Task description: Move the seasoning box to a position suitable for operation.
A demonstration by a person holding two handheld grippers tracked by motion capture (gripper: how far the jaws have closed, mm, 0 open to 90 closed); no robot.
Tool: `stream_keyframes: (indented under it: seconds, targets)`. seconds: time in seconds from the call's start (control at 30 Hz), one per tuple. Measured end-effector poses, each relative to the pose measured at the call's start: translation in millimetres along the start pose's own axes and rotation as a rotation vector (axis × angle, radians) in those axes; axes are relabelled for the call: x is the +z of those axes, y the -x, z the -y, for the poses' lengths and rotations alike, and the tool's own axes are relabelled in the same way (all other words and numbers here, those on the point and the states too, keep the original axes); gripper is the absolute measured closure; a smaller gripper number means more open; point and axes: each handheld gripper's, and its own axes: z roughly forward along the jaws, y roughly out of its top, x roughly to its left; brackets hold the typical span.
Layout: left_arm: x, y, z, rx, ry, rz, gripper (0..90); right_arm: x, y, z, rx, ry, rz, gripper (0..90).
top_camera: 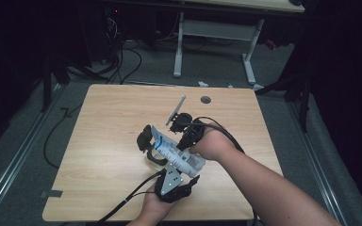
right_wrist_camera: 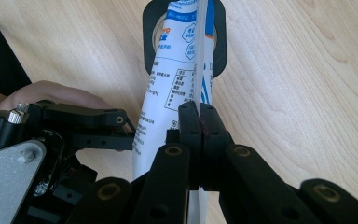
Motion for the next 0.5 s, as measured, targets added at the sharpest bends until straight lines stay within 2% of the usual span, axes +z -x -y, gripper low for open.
stream_keyframes:
  seconds: [0.5]
  targets:
    - [-0.5, -0.4, -2.8, 0.004, 0.014, -0.009, 51.4, -2.5, -2.0, -6.3, -0.009, 0.001, 0.015, 90.0]
